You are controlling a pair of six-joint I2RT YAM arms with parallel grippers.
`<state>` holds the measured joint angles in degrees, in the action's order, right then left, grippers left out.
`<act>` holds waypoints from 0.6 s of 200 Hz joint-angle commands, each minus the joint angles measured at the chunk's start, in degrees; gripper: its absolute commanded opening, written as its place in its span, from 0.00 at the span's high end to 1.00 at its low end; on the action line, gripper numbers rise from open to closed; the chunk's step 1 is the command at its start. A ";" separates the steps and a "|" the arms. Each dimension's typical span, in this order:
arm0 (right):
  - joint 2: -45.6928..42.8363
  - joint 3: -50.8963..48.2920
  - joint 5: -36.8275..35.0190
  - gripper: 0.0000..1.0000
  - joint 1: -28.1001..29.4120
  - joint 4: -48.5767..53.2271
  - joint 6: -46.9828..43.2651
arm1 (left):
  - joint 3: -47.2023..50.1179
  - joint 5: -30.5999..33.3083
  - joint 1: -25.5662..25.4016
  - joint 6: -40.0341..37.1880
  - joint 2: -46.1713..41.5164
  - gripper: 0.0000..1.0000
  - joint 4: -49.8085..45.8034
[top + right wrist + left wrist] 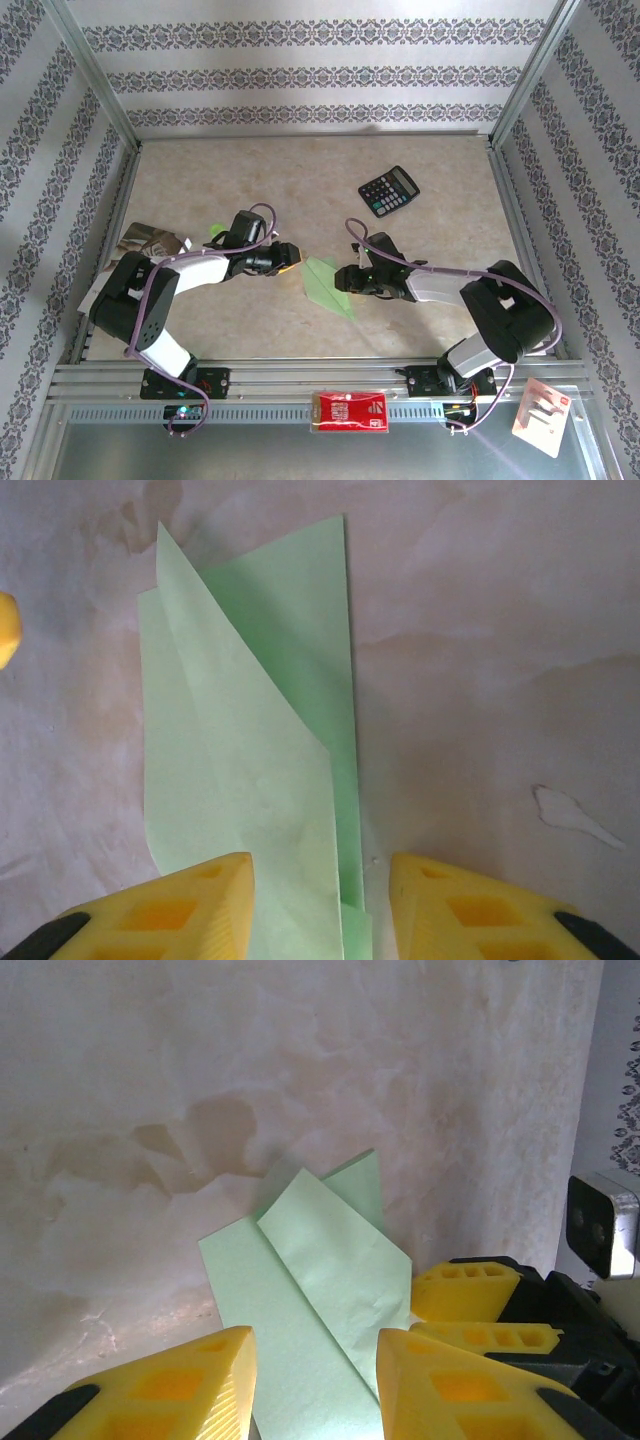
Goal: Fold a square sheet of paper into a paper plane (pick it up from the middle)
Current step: Turn over the paper at the center of the table.
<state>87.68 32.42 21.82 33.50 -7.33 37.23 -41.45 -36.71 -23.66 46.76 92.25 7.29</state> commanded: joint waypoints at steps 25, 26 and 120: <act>2.73 0.03 4.28 0.67 -0.10 -5.98 0.38 | -0.13 -1.35 -0.59 0.70 1.60 0.64 2.38; 2.70 0.02 4.37 0.67 -0.10 -6.00 0.38 | -0.12 -1.35 -0.55 0.70 1.61 0.64 2.38; 2.96 -0.96 4.94 0.77 0.04 -7.85 1.15 | -0.10 -1.52 -0.63 0.83 2.34 0.65 2.38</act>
<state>89.21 32.18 25.61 32.88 -13.30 37.98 -41.45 -37.45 -23.66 47.03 94.04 8.16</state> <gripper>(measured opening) 0.242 0.350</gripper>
